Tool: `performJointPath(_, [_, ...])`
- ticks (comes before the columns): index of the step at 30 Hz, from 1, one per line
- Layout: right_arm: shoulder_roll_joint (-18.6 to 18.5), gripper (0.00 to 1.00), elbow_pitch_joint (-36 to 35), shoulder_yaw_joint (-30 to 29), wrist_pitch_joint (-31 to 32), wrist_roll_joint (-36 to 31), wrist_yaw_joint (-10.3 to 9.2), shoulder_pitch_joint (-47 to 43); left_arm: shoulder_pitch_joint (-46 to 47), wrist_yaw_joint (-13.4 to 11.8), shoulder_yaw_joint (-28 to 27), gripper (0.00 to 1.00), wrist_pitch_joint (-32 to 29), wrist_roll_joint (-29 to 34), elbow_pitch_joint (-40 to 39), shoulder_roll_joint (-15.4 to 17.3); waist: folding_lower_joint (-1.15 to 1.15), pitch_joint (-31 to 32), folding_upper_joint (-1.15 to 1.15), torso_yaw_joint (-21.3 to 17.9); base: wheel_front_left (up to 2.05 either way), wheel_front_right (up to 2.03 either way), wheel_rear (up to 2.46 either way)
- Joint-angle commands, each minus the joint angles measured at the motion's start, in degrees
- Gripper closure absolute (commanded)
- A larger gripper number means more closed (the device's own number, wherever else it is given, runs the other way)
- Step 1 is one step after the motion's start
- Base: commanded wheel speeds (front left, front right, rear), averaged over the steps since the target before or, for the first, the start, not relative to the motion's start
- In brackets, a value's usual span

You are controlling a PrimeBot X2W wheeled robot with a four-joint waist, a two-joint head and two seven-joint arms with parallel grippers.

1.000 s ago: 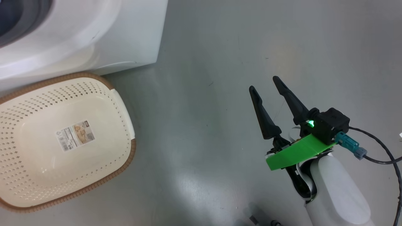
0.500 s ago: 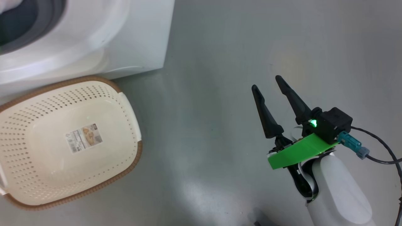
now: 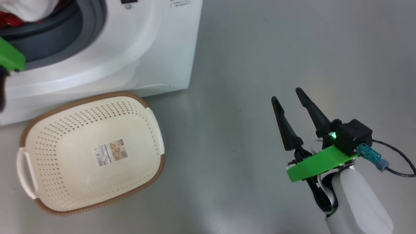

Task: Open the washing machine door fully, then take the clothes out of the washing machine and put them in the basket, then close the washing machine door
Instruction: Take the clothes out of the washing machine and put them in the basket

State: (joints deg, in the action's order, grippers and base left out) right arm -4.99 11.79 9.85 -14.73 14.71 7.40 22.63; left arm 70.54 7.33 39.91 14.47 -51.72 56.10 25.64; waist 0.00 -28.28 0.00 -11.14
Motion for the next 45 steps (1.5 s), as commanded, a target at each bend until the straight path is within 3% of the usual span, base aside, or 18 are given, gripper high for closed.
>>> performJointPath(1, [-0.2,0.0,-1.1,0.6,-0.3,0.5,0.09,-1.8,-2.2,0.1,-3.8,1.0,0.5,1.7,-2.3,2.8,0.0,2.1,0.0,1.5,0.0,0.0,0.0])
performJointPath(9, [-1.3,0.0,-1.1,-0.2,-0.3,0.9,0.09,-3.8,-12.2,0.1,-17.8,1.0,0.5,9.5,-11.0,0.6,0.0,5.0,0.0,2.8,0.0,0.0,0.0])
performJointPath(18, [-1.6,0.0,-1.3,-1.1,-0.3,1.0,0.09,-5.1,-21.0,0.1,-29.3,1.0,0.5,15.0,-22.2,-3.2,0.0,6.6,0.0,3.9,0.0,0.0,0.0])
performJointPath(36, [-1.8,0.0,-1.9,-2.9,-0.3,0.8,0.09,-6.2,-35.5,0.1,-41.9,1.0,0.5,19.1,-47.6,-9.7,0.0,7.5,0.0,6.1,0.0,0.0,0.0])
performJointPath(45, [-2.4,0.0,-2.2,-3.1,-0.3,0.9,0.09,-6.0,-43.5,0.2,-47.9,1.0,0.5,20.0,-64.0,-14.3,0.0,7.0,0.0,6.9,0.0,0.0,0.0])
